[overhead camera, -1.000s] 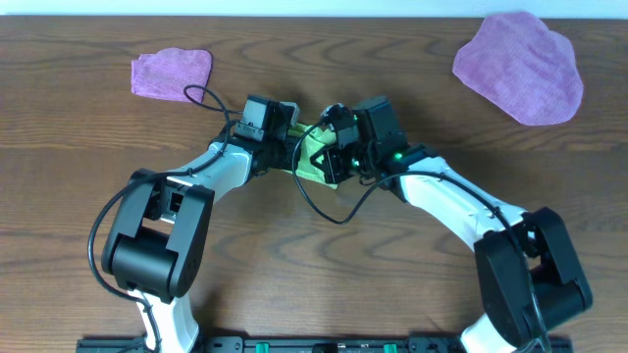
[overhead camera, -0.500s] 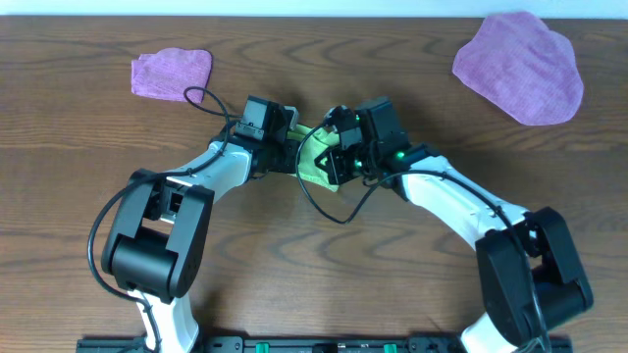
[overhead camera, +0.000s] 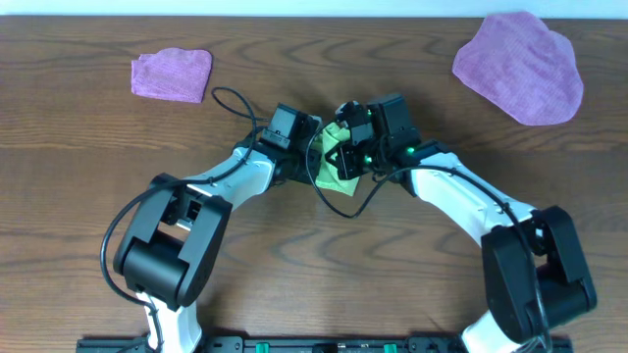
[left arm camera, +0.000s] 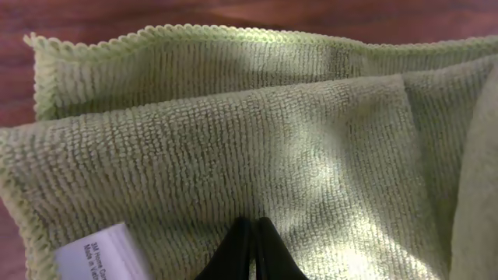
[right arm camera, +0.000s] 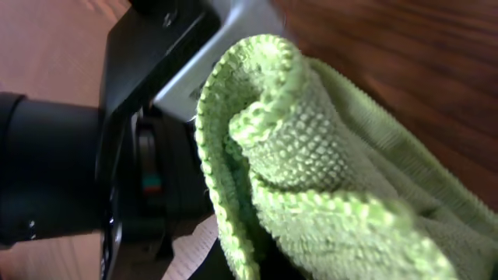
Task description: Fold the cloth
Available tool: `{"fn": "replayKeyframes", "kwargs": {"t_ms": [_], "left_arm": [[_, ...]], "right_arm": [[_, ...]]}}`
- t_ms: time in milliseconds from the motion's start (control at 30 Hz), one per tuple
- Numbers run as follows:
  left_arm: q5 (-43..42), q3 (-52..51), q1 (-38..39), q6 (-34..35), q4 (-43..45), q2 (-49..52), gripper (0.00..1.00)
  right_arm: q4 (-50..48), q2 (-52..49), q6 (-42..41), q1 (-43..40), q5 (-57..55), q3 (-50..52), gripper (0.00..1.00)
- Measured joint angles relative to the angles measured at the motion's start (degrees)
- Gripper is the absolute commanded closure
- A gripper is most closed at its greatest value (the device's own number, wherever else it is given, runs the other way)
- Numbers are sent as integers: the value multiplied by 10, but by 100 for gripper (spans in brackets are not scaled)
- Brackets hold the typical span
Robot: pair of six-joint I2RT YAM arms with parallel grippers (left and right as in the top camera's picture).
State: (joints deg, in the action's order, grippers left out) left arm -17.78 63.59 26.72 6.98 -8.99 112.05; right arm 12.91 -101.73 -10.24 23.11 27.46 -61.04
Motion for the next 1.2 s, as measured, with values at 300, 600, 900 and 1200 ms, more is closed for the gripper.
{"fn": "replayKeyframes", "kwargs": {"t_ms": [300, 600, 900, 1200], "left_arm": [[15, 0, 2, 9, 3, -1, 94], [32, 0, -24, 20, 26, -1, 94], [30, 11, -45, 20, 28, -1, 94], [30, 13, -45, 17, 19, -3, 94]], "right_arm": [[1, 39, 16, -23, 17, 0, 98], [15, 43, 18, -23, 47, 0, 98], [17, 43, 19, -23, 51, 0, 98], [14, 43, 21, -23, 51, 0, 98]]}}
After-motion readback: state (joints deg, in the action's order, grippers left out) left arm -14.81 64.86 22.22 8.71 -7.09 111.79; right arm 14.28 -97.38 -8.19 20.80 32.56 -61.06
